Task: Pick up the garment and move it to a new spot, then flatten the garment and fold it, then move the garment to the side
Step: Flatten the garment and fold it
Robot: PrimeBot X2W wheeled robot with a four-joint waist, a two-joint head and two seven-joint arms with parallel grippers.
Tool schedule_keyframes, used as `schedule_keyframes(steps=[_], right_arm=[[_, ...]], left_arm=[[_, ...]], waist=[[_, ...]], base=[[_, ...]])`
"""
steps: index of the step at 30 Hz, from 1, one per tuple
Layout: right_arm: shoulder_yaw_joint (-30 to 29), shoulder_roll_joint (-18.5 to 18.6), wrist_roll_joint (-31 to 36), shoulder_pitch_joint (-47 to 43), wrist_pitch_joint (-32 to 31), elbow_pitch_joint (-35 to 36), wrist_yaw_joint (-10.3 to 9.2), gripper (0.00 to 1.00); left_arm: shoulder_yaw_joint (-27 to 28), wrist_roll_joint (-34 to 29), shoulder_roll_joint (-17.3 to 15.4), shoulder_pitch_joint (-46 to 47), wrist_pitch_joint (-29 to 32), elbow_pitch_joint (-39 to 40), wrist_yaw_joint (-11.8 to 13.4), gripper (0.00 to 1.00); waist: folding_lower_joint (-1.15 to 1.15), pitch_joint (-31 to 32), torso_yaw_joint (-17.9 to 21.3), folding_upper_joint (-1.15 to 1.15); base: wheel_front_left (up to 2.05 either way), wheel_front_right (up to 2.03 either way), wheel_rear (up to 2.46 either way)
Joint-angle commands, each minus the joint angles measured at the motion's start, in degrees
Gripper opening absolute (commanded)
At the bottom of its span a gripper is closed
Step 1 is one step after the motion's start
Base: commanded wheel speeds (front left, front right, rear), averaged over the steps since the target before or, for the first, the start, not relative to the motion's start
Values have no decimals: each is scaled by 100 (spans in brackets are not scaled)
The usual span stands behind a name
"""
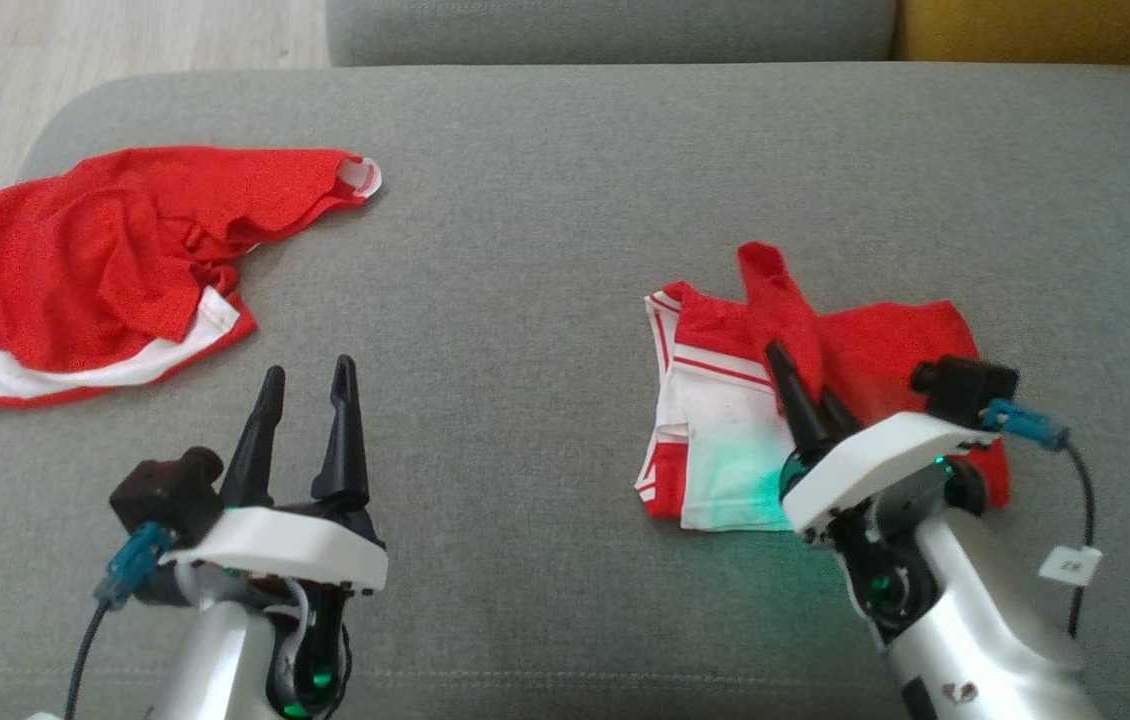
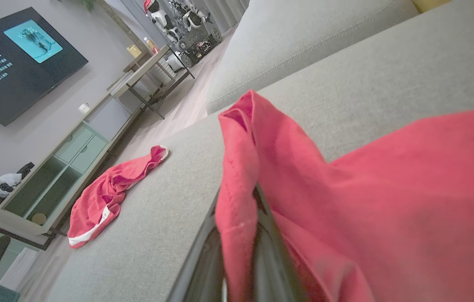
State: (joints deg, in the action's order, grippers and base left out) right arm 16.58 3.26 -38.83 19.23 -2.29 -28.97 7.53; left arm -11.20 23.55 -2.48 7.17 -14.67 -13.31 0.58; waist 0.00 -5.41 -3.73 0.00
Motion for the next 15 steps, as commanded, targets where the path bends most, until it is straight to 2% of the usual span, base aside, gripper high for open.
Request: schedule_keyframes(steps=[1, 2, 3, 4, 10, 12, 15], right_arm=[[232, -37, -84, 174, 122, 93, -4, 0], [314, -37, -94, 198, 180, 13, -4, 0], [405, -37, -96, 222, 245, -62, -4, 58], [538, -37, -165, 235, 278, -111, -4, 100], [1641, -37, -968, 210, 232, 36, -4, 100], [1816, -38, -1039, 249, 235, 5, -4, 100], [1767, -38, -1001, 369, 354, -130, -4, 100]], left_arm=[[120, 42, -40, 200, -33, 158, 31, 100], [108, 50, -40, 203, -33, 150, 37, 100], [102, 55, -40, 206, -33, 141, 38, 100], [99, 59, -40, 210, -33, 127, 38, 100], [97, 68, -40, 198, -33, 65, 47, 100], [103, 79, -40, 192, -33, 54, 59, 100], [112, 92, -40, 197, -33, 49, 72, 100]], waist=[[0, -51, -55, 0], [0, -69, -72, 0], [0, -85, -88, 0], [0, -96, -102, 0], [0, -89, -128, 0], [0, -72, -113, 0], [0, -39, -68, 0]], base=[[0, 0, 0], [0, 0, 0], [0, 0, 0], [0, 0, 0], [0, 0, 0], [0, 0, 0], [0, 0, 0]])
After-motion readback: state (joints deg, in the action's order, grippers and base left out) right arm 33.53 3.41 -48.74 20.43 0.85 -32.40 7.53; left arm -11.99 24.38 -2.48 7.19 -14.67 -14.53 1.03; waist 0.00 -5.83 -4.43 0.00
